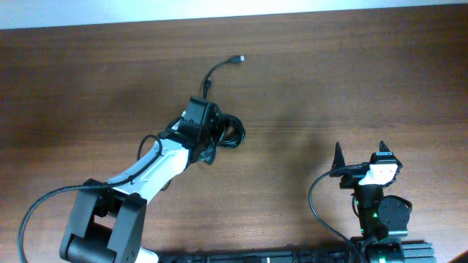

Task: Untangle cables
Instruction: 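Reach the left gripper to the coiled black cable and grasp it, then lift the cable coil with the left gripper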

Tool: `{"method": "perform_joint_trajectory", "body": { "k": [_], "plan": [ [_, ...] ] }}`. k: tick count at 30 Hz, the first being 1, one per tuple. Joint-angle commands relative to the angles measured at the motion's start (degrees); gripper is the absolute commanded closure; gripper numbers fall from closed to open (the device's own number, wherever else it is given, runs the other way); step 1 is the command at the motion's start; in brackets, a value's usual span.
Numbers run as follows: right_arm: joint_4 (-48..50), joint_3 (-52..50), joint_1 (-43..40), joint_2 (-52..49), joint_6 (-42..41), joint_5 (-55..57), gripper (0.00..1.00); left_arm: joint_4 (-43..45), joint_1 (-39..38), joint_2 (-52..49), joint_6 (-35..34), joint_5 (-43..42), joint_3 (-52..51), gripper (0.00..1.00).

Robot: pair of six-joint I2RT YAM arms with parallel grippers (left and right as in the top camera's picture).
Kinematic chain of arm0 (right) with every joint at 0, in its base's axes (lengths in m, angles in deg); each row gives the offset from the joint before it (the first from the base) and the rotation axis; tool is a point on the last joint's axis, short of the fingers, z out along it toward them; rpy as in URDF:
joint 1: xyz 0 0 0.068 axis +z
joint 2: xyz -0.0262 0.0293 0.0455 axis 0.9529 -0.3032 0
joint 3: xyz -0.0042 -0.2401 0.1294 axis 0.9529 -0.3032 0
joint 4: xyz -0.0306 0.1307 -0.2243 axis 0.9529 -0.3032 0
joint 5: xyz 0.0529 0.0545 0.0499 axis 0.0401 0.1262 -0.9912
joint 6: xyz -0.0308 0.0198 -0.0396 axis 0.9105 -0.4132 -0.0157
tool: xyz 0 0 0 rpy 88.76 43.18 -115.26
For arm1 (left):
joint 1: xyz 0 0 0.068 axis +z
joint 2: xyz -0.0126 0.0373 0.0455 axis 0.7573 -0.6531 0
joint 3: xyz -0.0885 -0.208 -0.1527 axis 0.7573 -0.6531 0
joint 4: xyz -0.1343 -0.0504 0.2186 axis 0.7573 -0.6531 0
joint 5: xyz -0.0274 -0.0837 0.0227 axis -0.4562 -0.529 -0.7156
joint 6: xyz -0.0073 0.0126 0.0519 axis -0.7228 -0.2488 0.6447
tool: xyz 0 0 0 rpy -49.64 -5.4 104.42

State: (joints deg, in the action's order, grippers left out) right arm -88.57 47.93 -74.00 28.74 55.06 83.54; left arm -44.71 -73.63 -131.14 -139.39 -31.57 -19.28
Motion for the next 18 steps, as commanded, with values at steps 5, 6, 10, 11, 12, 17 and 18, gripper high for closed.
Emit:
{"method": "perform_joint_trajectory", "body": {
  "k": [5,6,10,11,12,17,18],
  "plan": [
    [-0.26,-0.42,0.52,0.44,0.37,0.11,0.02,-9.38,0.17,3.56,52.24,10.14,8.48,0.01],
    [-0.26,-0.39,0.52,0.44,0.39,0.11,0.01,-9.55,0.17,3.30,57.16,10.86,8.48,0.01],
    [-0.26,-0.42,0.52,0.44,0.37,0.11,0.01,-13.44,0.17,2.91,45.88,10.67,8.24,0.01],
    [-0.24,-0.42,0.52,0.44,0.37,0.11,0.01,-14.38,0.17,2.60,39.41,10.67,8.02,0.01],
    [-0.26,-0.42,0.52,0.44,0.37,0.11,0.01,-14.69,0.17,2.43,35.63,10.38,7.67,0.01],
    [-0.26,-0.39,0.52,0.44,0.37,0.11,0.02,-14.64,0.13,-1.05,17.11,6.34,6.64,0.24],
    [-0.26,-0.42,0.52,0.44,0.37,0.11,0.02,-14.36,0.13,-1.66,15.82,6.34,6.64,0.29]
  ]
}}
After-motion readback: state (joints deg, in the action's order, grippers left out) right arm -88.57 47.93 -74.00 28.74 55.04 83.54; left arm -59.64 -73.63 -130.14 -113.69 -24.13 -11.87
